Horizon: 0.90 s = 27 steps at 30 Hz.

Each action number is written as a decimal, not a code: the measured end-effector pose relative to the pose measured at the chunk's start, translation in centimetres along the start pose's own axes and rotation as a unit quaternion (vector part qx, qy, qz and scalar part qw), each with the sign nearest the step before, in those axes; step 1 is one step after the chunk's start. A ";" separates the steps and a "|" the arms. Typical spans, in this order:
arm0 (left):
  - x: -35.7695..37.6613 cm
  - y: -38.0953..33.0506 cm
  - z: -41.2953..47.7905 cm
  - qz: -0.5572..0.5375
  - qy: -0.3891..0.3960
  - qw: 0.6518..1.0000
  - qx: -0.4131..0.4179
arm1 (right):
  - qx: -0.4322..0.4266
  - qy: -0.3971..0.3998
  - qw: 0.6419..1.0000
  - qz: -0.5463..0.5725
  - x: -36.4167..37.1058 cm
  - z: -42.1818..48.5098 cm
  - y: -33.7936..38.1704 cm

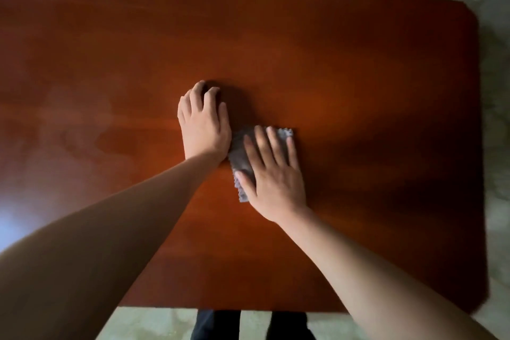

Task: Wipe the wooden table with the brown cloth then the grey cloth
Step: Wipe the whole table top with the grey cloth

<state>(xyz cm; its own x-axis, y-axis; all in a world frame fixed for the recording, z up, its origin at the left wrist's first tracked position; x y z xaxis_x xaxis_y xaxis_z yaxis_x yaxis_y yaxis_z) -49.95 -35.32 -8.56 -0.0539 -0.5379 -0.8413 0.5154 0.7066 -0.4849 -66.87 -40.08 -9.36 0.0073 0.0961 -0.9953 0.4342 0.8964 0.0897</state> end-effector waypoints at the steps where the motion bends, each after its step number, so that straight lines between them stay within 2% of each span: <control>1: 0.0 -0.2 -0.9 0.028 0.007 0.999 0.029 | -0.009 0.000 1.000 0.007 0.0 -1.7 0.0; 5: 0.4 -0.9 -1.6 0.092 0.029 0.994 0.058 | -0.014 0.019 1.000 0.008 0.2 -10.2 -3.2; 8: 0.2 -2.8 -3.2 0.098 0.045 0.990 0.093 | -0.001 0.034 0.999 -0.015 0.2 -16.8 -7.4; 14: 2.7 -14.4 -16.7 0.065 0.121 0.965 0.225 | 0.024 0.041 0.998 -0.031 -0.2 -25.0 -15.8; 21: 3.8 -16.1 -19.1 0.101 0.133 0.966 0.196 | 0.100 0.063 0.992 -0.049 -1.3 -31.6 -27.6; 25: 3.5 -16.4 -19.0 0.079 0.123 0.972 0.182 | 0.141 0.061 0.987 -0.041 -1.3 -30.4 -26.6; 27: 3.1 -16.2 -18.8 0.042 0.114 0.979 0.165 | 0.128 0.053 0.990 -0.026 -1.0 -28.1 -24.2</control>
<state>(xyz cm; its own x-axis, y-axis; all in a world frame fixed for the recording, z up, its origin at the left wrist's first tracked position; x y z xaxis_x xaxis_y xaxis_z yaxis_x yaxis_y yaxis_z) -74.54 -39.74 -7.81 -0.1690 -0.3413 -0.9246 0.7719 0.5375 -0.3395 -102.72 -49.67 -9.56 -0.1102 0.1090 -0.9879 0.6454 0.7638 0.0123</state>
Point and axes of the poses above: each hand's wrist, its own z-axis towards the middle knuckle, its own x-axis out of the palm, y = z × x, the point moved 8 cm from there along z, towards the middle knuckle, and after that the axes turned 11 degrees about -y, right-handed, at the moved point
